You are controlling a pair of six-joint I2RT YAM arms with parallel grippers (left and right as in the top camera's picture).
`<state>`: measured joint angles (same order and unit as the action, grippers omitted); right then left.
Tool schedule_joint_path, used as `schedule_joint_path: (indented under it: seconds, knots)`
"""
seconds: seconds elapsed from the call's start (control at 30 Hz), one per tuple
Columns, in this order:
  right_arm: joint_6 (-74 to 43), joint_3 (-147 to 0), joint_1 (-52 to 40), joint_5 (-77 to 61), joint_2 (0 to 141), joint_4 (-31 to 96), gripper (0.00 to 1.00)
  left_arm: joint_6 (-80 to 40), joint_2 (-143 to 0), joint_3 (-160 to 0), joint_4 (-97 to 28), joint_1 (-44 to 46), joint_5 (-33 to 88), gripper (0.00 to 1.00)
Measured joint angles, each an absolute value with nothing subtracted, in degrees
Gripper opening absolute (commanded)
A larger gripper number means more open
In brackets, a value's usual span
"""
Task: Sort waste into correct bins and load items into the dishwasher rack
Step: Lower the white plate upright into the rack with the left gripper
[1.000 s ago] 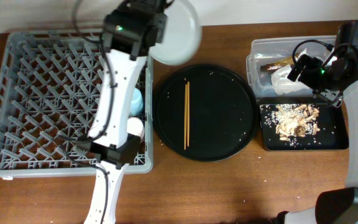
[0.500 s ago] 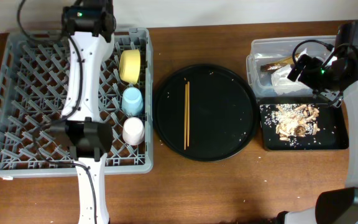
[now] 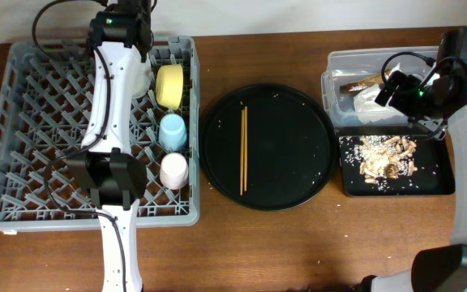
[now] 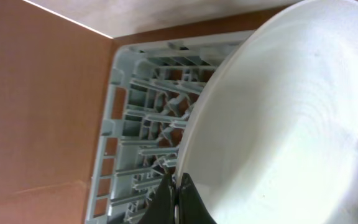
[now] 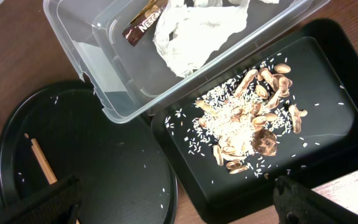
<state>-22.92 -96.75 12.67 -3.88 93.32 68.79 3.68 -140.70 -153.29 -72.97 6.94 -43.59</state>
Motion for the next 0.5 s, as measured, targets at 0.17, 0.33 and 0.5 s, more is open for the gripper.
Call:
schedule_joint_path:
  seconds: [0.17, 0.33, 0.5]
  knots:
    - [-22.92, -96.75, 12.67, -3.88, 93.32, 68.79, 0.99, 3.70, -140.70, -153.29, -74.13, 8.08, -38.94, 0.50]
    - [-22.87, -96.75, 12.67, -3.88, 93.32, 68.79, 0.98, 3.66, -140.38, -153.29, -74.22, 10.79, -33.26, 0.51]
    - [-22.92, -96.75, 12.67, -3.88, 93.32, 68.75, 0.98, 3.60, -133.56, -153.38, -79.20, 16.34, -11.86, 0.51]
